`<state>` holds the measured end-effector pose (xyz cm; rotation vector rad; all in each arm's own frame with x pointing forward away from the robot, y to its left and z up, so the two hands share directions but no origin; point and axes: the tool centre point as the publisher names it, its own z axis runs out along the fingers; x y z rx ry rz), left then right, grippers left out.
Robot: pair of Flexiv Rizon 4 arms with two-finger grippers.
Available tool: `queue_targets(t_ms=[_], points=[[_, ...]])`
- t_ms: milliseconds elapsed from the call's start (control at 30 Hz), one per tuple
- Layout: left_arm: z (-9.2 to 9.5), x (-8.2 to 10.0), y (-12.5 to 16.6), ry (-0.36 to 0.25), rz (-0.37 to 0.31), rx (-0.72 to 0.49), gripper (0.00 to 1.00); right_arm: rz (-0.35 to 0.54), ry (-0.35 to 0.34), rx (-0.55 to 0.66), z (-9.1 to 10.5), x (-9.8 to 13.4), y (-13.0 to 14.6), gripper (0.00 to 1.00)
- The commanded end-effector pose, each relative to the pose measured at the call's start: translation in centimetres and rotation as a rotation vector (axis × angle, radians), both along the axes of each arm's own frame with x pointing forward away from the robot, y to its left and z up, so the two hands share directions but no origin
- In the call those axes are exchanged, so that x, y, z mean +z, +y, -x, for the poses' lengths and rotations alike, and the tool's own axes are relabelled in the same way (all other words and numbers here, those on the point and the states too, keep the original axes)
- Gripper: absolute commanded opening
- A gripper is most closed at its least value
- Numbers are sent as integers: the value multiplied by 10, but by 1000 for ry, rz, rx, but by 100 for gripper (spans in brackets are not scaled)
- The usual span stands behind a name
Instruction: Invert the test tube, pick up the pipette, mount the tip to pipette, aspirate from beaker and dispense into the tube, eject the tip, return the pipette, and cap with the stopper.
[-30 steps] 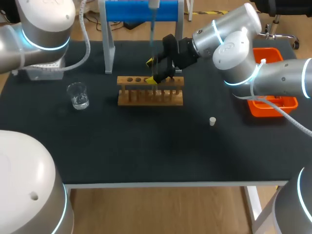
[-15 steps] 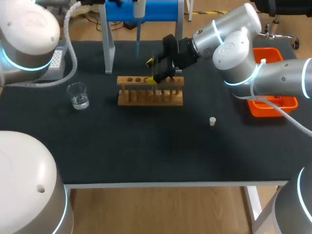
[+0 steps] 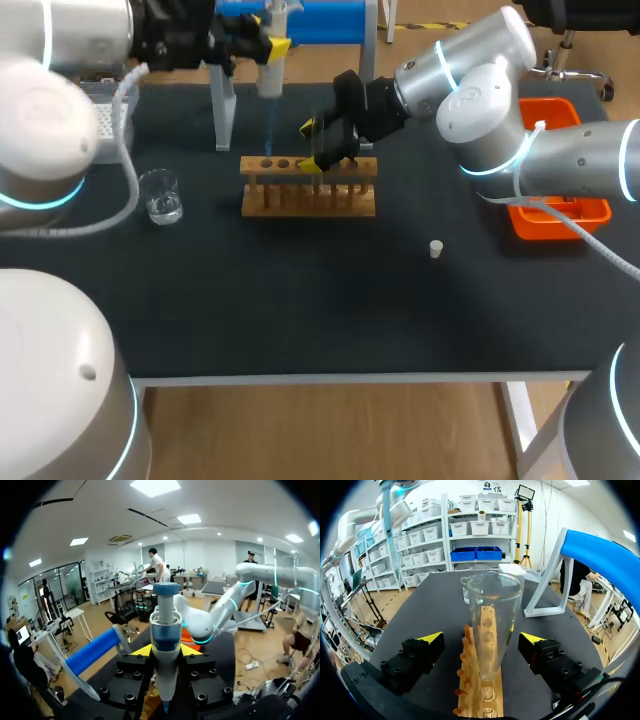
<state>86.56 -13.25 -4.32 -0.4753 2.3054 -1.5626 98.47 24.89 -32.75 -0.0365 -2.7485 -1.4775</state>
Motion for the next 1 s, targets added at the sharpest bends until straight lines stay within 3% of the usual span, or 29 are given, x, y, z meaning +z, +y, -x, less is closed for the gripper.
queue_targets(t_ms=[33,400,1000], points=[[22,-13,-1,-15,34,-13,0,3,2,3,-1,0,0,100],[45,-51,-26,-13,73,-40,0,3,2,3,-1,0,0,100],[46,-82,-48,-8,74,-205,0,3,2,3,-1,0,0,100]])
